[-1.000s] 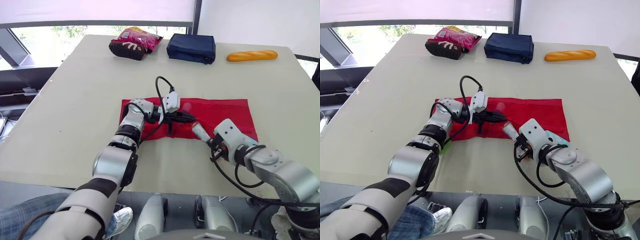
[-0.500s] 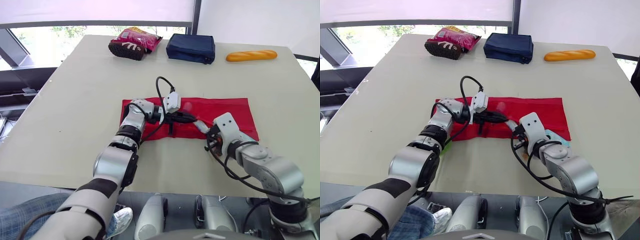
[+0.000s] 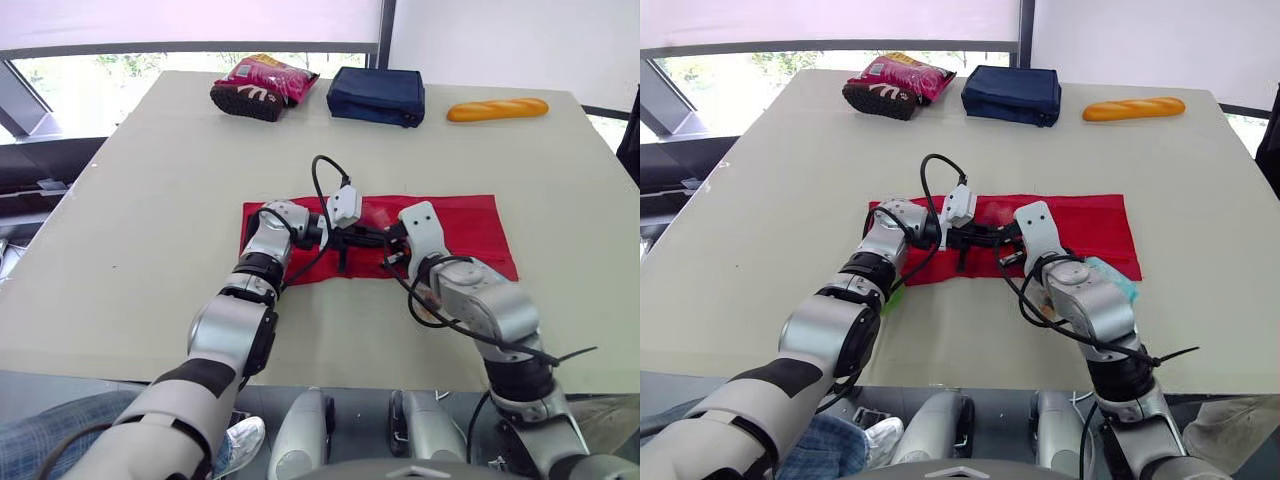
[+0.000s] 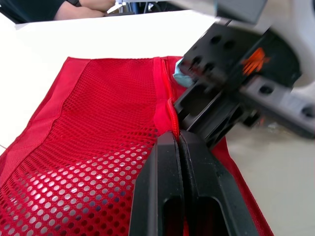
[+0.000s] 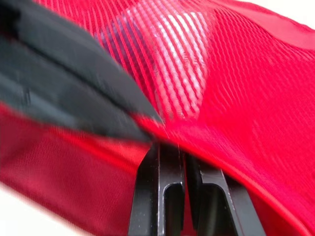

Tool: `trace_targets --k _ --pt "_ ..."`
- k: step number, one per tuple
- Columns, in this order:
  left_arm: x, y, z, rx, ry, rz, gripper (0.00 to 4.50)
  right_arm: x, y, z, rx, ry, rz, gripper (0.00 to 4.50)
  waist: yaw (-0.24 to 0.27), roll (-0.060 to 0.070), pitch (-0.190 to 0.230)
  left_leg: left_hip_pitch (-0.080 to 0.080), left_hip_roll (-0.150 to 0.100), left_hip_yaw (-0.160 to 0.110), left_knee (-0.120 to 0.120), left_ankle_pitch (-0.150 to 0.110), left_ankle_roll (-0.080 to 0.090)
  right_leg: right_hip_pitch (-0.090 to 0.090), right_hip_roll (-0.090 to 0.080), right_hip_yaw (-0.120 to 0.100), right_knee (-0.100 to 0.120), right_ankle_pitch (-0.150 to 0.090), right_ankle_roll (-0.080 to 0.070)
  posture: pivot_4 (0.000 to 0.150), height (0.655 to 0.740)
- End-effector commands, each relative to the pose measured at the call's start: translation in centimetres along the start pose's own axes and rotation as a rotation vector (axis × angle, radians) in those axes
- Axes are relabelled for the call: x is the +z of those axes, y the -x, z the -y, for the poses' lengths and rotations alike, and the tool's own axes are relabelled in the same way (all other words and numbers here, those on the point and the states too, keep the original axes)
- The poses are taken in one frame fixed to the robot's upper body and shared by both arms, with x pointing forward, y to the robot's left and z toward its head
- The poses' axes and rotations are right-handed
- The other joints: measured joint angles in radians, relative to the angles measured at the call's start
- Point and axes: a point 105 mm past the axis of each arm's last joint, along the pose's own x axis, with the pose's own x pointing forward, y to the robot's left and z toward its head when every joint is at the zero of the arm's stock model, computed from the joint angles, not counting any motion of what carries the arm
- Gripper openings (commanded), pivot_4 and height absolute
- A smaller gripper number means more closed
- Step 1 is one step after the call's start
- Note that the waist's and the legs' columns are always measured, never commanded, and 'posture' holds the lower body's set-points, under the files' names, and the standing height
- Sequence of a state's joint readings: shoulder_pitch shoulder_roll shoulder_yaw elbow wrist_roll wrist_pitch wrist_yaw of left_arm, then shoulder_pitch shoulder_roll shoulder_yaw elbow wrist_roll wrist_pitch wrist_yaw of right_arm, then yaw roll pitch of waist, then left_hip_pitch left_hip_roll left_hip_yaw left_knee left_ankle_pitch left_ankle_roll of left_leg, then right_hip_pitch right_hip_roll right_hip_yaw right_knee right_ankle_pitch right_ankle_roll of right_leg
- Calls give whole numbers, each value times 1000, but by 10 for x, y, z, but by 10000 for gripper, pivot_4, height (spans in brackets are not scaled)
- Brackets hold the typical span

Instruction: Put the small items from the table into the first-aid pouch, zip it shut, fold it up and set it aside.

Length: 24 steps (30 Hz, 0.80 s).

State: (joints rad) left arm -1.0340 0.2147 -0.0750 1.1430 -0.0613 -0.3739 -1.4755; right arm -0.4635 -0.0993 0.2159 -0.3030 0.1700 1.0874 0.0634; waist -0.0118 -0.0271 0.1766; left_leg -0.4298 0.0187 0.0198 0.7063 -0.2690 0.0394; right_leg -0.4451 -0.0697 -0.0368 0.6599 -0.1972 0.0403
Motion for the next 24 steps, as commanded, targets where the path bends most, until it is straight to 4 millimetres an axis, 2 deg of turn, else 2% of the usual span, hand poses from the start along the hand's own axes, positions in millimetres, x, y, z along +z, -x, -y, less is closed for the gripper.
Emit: trace_targets --k 1,4,5,7,12,13,24 --pt "10 -3 -2 1 -35 29 0 18 -2 -2 -3 -2 82 566 -1 0 0 0 0 0 0 0 0 0 0 0 0 0 0 1500 7164" --pt "10 -3 -2 3 -34 28 0 20 -2 -7 25 -8 100 566 -2 0 0 0 0 0 0 0 0 0 0 0 0 0 0 1500 7164" --pt "10 -3 -2 4 -34 28 0 19 -1 -7 31 -3 102 3384 -1 0 0 0 0 0 0 0 0 0 0 0 0 0 0 1500 7164" --pt "9 -3 -2 5 -33 27 0 16 3 -6 34 1 101 9409 -1 0 0 0 0 0 0 0 0 0 0 0 0 0 0 1500 7164" --pt "8 -2 -2 7 -29 24 0 10 17 -7 100 22 84 33207 -1 0 0 0 0 0 0 0 0 0 0 0 0 0 0 1500 7164" --pt "7 -2 -2 9 -28 22 0 8 20 -8 117 25 77 36022 -1 0 0 0 0 0 0 0 0 0 0 0 0 0 0 1500 7164" --pt "5 1 -6 45 -26 11 0 14 55 -13 265 117 133 36022 -1 0 0 0 0 0 0 0 0 0 0 0 0 0 0 1500 7164"
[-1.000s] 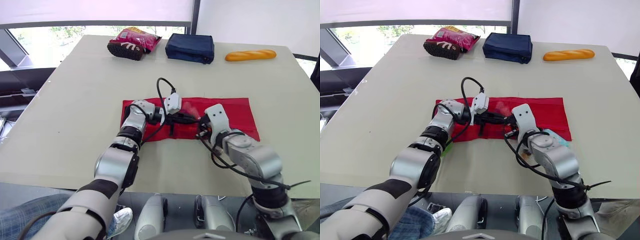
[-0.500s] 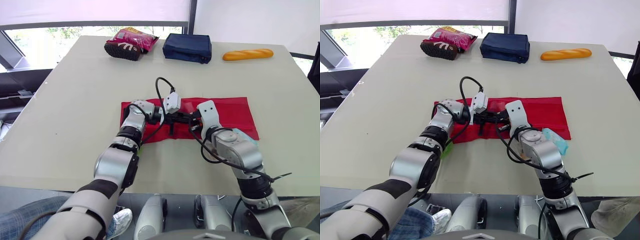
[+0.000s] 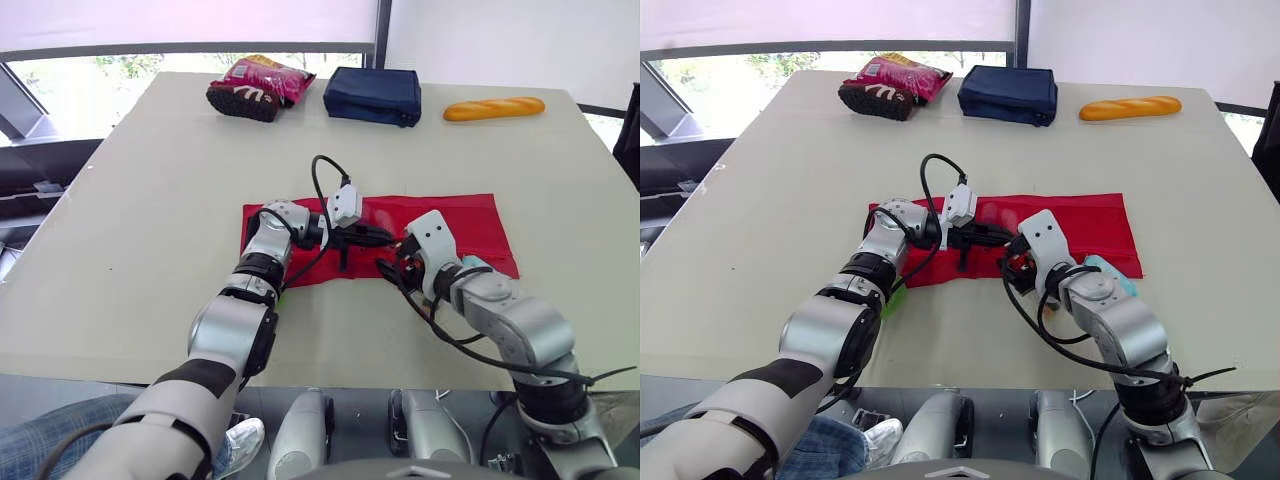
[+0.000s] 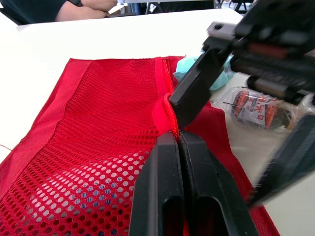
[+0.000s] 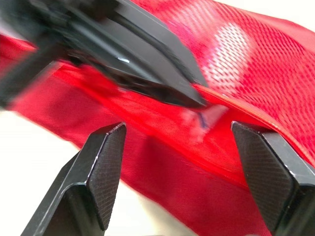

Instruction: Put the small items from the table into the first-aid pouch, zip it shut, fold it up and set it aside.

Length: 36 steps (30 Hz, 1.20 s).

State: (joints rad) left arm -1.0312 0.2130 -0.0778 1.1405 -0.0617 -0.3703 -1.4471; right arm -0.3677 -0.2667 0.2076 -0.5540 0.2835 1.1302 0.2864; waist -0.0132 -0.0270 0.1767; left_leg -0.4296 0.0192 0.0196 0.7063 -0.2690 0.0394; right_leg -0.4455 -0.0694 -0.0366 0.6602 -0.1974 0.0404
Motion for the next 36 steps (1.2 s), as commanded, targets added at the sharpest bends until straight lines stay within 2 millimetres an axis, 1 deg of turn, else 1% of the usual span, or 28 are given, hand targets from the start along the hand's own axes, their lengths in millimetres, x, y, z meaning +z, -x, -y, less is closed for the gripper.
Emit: trace_targets --k 1,3,5,7,8,9,10,12,14,16,19,21,22,23,24,27,28,30,31,34,36 --pt "5 2 -3 24 -41 6 0 16 20 -5 54 65 102 36022 2 0 0 0 0 0 0 0 0 0 0 0 0 0 0 1500 7164" --pt "4 3 -3 33 -48 -1 0 19 33 -7 77 118 158 36022 3 0 0 0 0 0 0 0 0 0 0 0 -1 0 0 1500 7164" --pt "3 3 -4 42 -50 -5 0 21 42 -8 91 162 200 36022 2 0 0 -1 -1 0 0 0 0 0 -1 0 -2 0 0 1500 7164" --pt "2 3 -2 42 -53 -4 0 18 63 -9 103 173 249 36022 3 0 0 -1 -1 0 0 0 0 0 -1 0 -2 0 0 1500 7164" --pt "1 2 -1 38 -50 -3 0 17 73 -9 105 179 275 40337 5 0 0 0 0 0 0 0 0 0 0 0 -2 0 0 1500 7164" --pt "0 2 1 34 -50 0 0 15 82 -8 98 188 287 41372 6 0 0 0 0 0 0 0 0 1 0 -1 -2 0 1 1500 7164" --pt "0 2 1 38 -45 11 0 13 91 -6 95 189 299 44718 6 0 0 0 0 0 0 0 0 1 0 -1 -2 0 1 1500 7164" --pt "1 1 1 49 -35 26 0 10 107 -2 104 145 322 44718 2 0 0 0 0 0 0 0 0 1 0 0 -2 0 1 1500 7164" --pt "0 1 2 48 -32 23 0 4 127 3 106 118 327 44718 1 0 0 1 0 1 0 0 0 1 0 1 -2 0 1 1500 7164" --pt "-4 2 2 62 -30 -1 0 -6 150 12 72 138 303 44718 8 0 0 2 0 0 0 0 0 2 0 1 -1 -1 3 1500 7164" --pt "-7 2 1 87 -29 -27 0 -10 185 21 30 161 296 44718 17 0 0 4 0 1 -1 0 0 4 0 0 -3 -1 1 1500 7164" --pt "-7 2 0 100 -23 -24 0 -14 205 25 12 182 266 44718 15 1 0 4 1 2 -1 0 0 4 0 1 -3 -1 2 1500 7164" --pt "-8 2 0 102 -22 -22 0 -17 220 28 -6 185 238 44718 19 0 0 5 0 2 -1 0 0 5 -1 2 -3 -2 4 1500 7164" --pt "-8 3 0 103 -21 -21 0 -19 234 30 -19 191 210 44718 20 0 0 11 1 2 -2 0 0 11 0 1 -5 -3 5 1500 7164" --pt "-8 3 0 104 -20 -22 0 -19 245 32 -28 196 189 44718 23 1 0 12 2 2 -2 0 0 12 0 1 -5 -3 5 1500 7164" --pt "-7 7 -2 110 -13 -27 0 -17 269 33 -45 195 147 44718 24 1 0 14 3 2 -3 -1 0 13 0 1 -7 -4 5 1500 7164" --pt "-6 9 -3 115 -15 -29 0 -18 280 33 -54 188 121 44718 24 1 0 14 3 2 -3 -1 0 13 0 1 -8 -4 5 1500 7164" --pt "-5 11 -5 117 -21 -34 0 -17 295 31 -63 179 88 44718 27 2 0 14 4 2 -4 -1 0 13 0 1 -8 -4 5 1500 7164" --pt "-5 12 -5 116 -22 -35 0 -16 300 31 -66 176 82 44718 28 2 0 14 4 2 -4 -1 0 13 0 1 -8 -4 5 1500 7164" --pt "-4 13 -5 112 -22 -34 0 -14 306 30 -61 178 67 44718 27 2 0 14 5 2 -4 -1 0 13 0 1 -9 -5 3 1500 7164" --pt "-2 12 -5 108 -22 -27 0 -12 304 31 -56 182 67 44718 27 2 0 14 5 3 -4 -1 0 13 0 1 -9 -6 2 1500 7164"
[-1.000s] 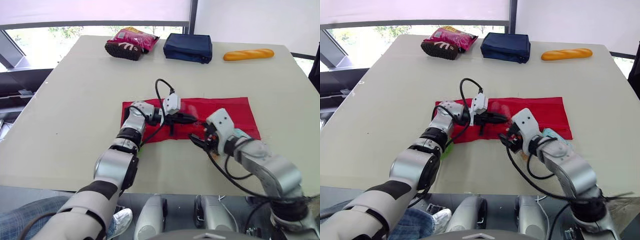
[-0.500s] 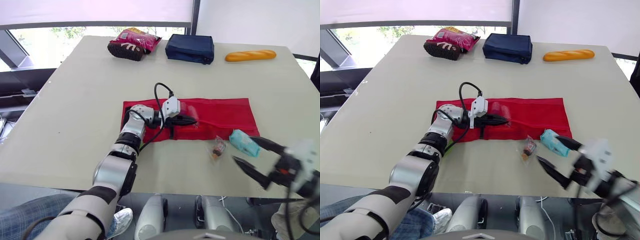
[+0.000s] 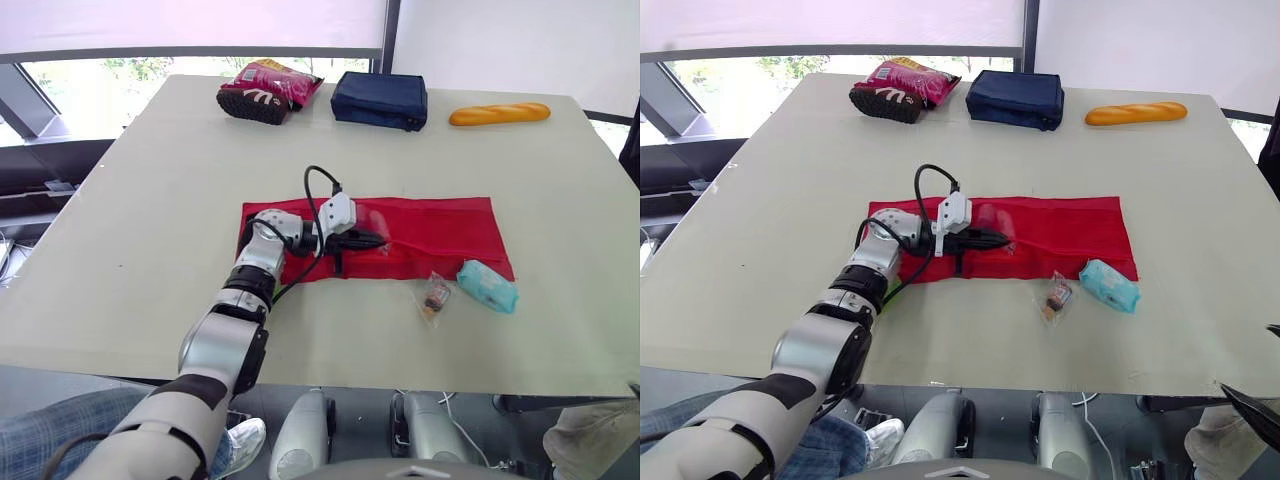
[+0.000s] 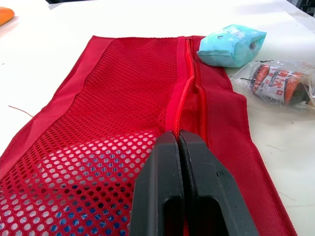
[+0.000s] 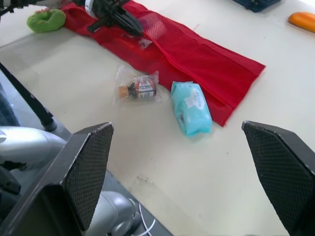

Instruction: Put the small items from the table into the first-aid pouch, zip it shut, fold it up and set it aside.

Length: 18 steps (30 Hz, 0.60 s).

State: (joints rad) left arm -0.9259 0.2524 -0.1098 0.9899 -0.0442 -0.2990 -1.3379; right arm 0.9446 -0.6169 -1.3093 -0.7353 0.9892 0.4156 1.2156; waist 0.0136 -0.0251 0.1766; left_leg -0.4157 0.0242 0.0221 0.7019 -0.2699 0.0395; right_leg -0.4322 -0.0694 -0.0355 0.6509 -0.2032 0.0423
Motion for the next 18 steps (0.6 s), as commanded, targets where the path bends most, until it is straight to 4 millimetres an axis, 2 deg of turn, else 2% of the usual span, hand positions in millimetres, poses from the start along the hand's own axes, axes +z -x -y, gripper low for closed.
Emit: trace_targets --k 1,9,14,18 --pt "16 1 -6 6 -38 41 0 8 -2 1 13 39 13 44718 0 0 0 0 0 0 0 0 0 0 0 0 0 0 0 1500 7164" --pt "24 0 -6 -9 -59 60 0 -3 -31 -7 63 44 18 44718 2 0 0 -1 -1 0 0 0 0 0 0 0 -1 0 0 1500 7164" --pt "19 0 -5 -14 -97 5 0 -6 -74 -16 94 72 87 44718 1 0 0 -1 -1 0 0 0 0 0 0 0 -2 0 0 1500 7164" --pt "23 -2 -6 -15 -87 27 0 -8 -108 -23 140 103 116 44718 2 0 0 -1 -2 0 0 0 0 0 0 0 -2 2 3 1500 7164"
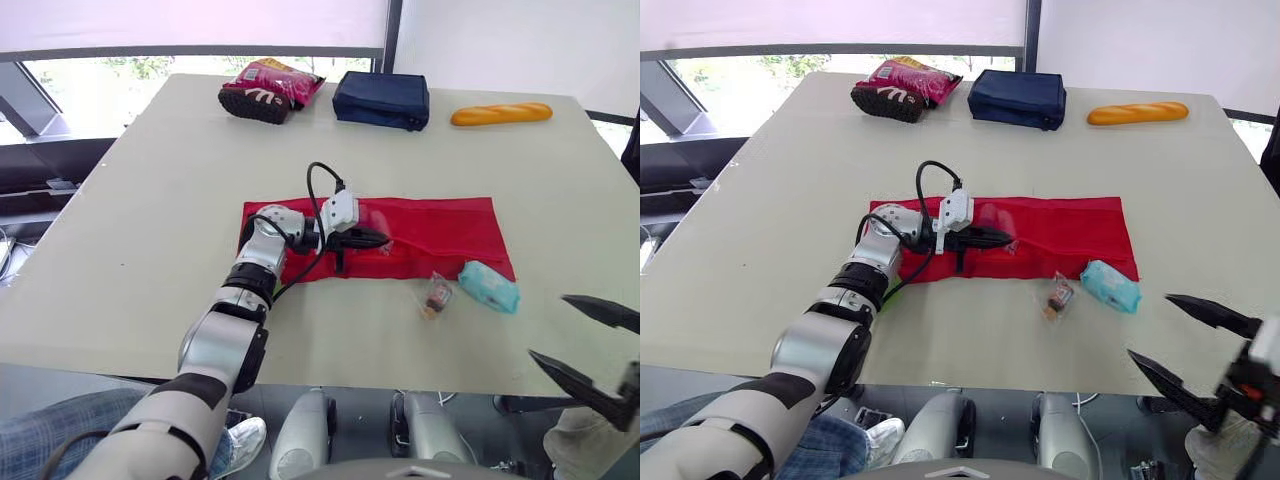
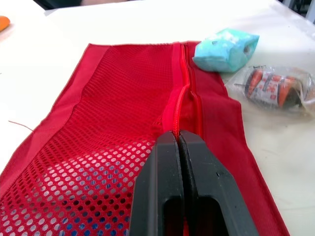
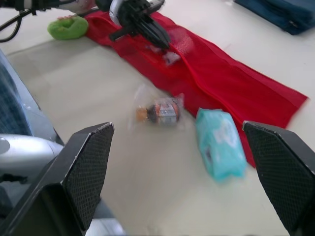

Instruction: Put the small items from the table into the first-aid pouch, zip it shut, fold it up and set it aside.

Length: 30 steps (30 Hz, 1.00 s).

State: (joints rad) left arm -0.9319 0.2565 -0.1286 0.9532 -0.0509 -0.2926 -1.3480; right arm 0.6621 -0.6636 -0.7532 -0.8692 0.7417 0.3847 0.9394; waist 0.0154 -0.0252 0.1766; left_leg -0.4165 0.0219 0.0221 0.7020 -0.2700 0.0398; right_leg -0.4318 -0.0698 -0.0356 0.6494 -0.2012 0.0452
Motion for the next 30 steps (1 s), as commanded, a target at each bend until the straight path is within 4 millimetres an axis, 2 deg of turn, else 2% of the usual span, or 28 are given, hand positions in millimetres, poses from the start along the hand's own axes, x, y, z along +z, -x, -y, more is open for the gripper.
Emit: trace_targets --k 1,3,7,12,15,20,24,29,30 --pt "15 0 -7 10 -48 29 0 -4 -28 -2 30 63 -2 44718 0 0 0 0 0 0 0 0 0 0 0 0 0 0 0 1500 7164" --pt "16 -1 -7 10 -47 28 0 -9 -47 -2 62 83 0 44718 -1 0 0 0 -1 1 0 0 0 0 0 0 -1 0 0 1500 7164" --pt "18 -2 -6 -5 -51 27 0 -16 -73 -1 154 175 -18 44718 -1 0 0 0 -1 0 1 0 0 0 1 0 0 0 0 1500 7164" --pt "18 -6 -5 -13 -52 24 0 -35 -97 17 274 220 -131 44718 -2 0 0 0 -2 0 1 0 0 0 1 0 0 2 -2 1500 7164" --pt "18 -9 -4 -12 -48 35 0 -49 -103 26 391 347 -214 44718 0 0 0 0 -2 0 1 0 0 0 1 0 0 2 -2 1500 7164" --pt "17 -12 -1 -11 -52 41 0 -51 -120 41 565 479 -274 44718 -3 0 1 0 -2 0 1 0 0 0 1 1 0 2 -2 1500 7164" --pt "19 -12 -2 -2 -58 46 0 -49 -137 38 654 512 -257 44718 0 0 1 -1 -2 0 1 0 0 1 1 -1 0 3 -3 1500 7164" --pt "19 -12 -2 4 -63 41 0 -55 -139 32 742 510 -301 44718 -1 0 1 -1 -2 0 1 0 0 0 1 0 1 3 -3 1500 7164" --pt "18 -12 -2 4 -64 40 0 -55 -139 31 740 485 -306 42317 0 0 1 -1 -3 0 1 0 0 0 1 0 1 3 -3 1500 7164"
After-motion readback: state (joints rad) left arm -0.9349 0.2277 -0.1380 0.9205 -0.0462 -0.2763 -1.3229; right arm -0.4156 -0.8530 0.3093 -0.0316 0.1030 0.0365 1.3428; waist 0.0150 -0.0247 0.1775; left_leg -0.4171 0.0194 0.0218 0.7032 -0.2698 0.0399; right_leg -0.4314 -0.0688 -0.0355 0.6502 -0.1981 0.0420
